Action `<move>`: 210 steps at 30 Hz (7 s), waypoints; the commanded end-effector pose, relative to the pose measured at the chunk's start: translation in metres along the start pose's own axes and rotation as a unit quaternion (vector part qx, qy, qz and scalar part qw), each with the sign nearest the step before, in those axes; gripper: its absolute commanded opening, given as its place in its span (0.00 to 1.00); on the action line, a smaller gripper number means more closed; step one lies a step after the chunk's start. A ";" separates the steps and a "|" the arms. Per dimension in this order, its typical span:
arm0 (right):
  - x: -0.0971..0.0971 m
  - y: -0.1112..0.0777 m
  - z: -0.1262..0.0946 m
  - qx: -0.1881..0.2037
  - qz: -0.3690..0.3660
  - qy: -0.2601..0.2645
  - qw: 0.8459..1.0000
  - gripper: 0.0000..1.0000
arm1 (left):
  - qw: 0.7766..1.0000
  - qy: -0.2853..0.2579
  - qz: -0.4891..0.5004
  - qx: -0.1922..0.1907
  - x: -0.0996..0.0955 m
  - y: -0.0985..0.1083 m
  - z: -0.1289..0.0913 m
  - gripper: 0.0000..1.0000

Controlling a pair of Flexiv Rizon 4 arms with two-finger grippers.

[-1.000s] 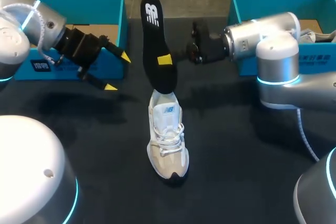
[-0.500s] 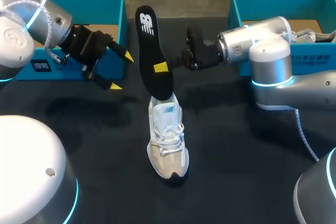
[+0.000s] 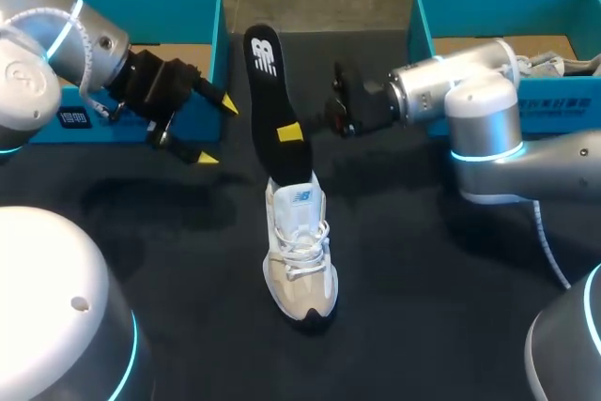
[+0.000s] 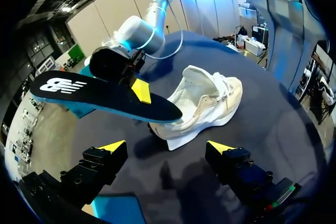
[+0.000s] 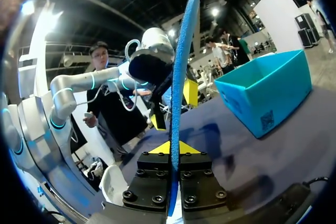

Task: Take the shoe out of the shoebox, open the shoe tongue, remove and reinsert the insole, then place the shoe into the shoebox

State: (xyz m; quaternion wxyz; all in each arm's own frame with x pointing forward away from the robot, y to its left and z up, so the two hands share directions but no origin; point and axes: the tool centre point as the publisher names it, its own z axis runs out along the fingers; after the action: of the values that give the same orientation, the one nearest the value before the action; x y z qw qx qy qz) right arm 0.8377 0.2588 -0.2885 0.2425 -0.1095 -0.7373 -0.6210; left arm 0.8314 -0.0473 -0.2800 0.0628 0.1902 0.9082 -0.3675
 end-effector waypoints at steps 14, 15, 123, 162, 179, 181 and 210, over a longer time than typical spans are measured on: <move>0.011 -0.029 0.004 -0.024 0.022 -0.024 0.999 0.00 | 1.000 0.005 -0.006 0.011 0.004 0.002 0.005 1.00; 0.011 -0.031 0.004 -0.024 0.025 -0.025 0.999 0.00 | 1.000 0.005 -0.006 0.012 0.004 0.003 0.005 1.00; 0.043 -0.081 0.010 0.057 0.131 -0.051 0.988 0.23 | 1.000 0.005 -0.004 0.010 0.004 0.004 0.006 1.00; 0.048 -0.084 0.017 0.102 0.169 -0.043 0.979 0.18 | 1.000 0.005 -0.004 0.010 0.004 0.004 0.006 1.00; 0.031 -0.056 0.015 0.129 0.146 -0.026 0.980 0.00 | 1.000 0.005 -0.004 0.010 0.004 0.004 0.006 1.00; 0.027 -0.057 0.017 0.136 0.153 -0.018 0.979 0.00 | 1.000 0.005 -0.004 0.010 0.004 0.004 0.006 1.00; 0.047 -0.062 0.031 0.172 0.187 -0.017 0.967 0.35 | 1.000 0.005 -0.004 0.010 0.004 0.004 0.006 1.00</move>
State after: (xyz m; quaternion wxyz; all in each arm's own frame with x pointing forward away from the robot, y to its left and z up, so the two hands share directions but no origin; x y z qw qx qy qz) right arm 0.7649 0.2712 -0.3322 0.3682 -0.2076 -0.7966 -0.4321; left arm 0.8292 -0.0474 -0.2886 0.0551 0.1889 0.9051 -0.3768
